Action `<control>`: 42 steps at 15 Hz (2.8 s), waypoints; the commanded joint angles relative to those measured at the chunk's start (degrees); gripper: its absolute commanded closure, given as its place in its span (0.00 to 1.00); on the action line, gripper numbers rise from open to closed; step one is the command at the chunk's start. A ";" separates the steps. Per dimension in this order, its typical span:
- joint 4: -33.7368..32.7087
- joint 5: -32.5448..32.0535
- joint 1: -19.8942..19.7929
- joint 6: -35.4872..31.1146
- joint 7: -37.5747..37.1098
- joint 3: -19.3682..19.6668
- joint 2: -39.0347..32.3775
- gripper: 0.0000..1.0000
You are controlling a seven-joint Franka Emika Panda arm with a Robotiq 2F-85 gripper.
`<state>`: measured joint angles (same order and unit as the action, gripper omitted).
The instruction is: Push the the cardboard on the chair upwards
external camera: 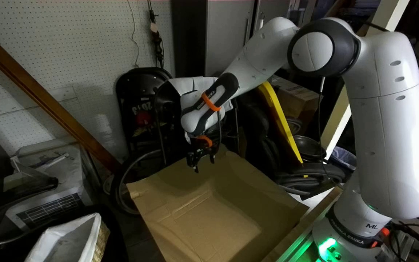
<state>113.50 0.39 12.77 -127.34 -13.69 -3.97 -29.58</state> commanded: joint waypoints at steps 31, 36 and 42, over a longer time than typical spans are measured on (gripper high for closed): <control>-10.17 -8.06 5.62 -8.70 -4.34 4.08 -14.82 0.00; -12.48 -9.91 6.64 -8.26 -5.22 6.10 -16.10 0.00; -13.71 -9.07 6.43 -8.73 -6.87 6.87 -16.77 0.00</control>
<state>102.82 -6.07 19.13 -133.78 -17.87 0.40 -42.95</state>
